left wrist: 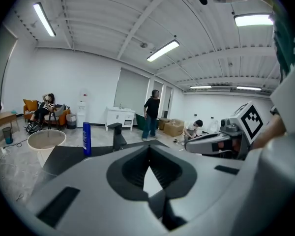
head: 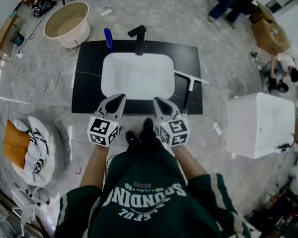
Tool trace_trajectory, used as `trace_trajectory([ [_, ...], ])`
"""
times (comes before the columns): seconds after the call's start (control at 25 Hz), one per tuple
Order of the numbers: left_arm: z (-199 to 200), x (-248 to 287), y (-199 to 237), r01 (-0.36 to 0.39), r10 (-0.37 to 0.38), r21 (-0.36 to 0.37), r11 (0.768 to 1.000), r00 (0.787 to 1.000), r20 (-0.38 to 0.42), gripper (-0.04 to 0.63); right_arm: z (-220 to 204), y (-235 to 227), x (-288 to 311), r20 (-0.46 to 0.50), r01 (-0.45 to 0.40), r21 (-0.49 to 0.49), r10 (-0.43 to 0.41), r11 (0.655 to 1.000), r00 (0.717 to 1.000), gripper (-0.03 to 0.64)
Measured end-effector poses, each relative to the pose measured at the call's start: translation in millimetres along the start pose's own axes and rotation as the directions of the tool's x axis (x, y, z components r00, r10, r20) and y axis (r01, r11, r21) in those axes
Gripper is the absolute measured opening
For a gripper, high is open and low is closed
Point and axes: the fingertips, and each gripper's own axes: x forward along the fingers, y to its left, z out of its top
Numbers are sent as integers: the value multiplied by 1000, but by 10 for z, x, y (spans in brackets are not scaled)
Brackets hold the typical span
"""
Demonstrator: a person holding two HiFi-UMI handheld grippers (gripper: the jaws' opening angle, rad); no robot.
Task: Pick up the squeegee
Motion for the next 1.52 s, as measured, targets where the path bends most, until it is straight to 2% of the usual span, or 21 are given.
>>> trace_trajectory([
  [0.24,158,381,-73,50,-50,21,999,999,-6,2,132,-296,17,23,46,1,-46,999,999,2],
  [0.6,241,855,-298,127,-126,29,991,991,-35,2,71,-767,-82,-2,118,27,-118,993,993,6],
  [0.88,171,1100,-380,160,-159,13,987,985,-68,2,-237,-1026,-144,-63,189,70,-185,979,981,126],
  [1.0,136,1182,-397,169,-168,8,985,982,-80,2,-356,-1113,-160,-84,213,91,-206,973,975,137],
  [1.12,112,1252,-395,175,-174,4,985,981,-91,2,-462,-1296,-159,-105,264,115,-252,958,962,140],
  [1.32,64,1337,-343,174,-174,-6,985,979,-109,2,-656,-1747,-133,-174,365,180,-336,913,926,141],
  [1.52,16,1376,-233,159,-160,-22,987,979,-125,2,-825,-2149,-58,-244,431,191,-382,882,891,141],
])
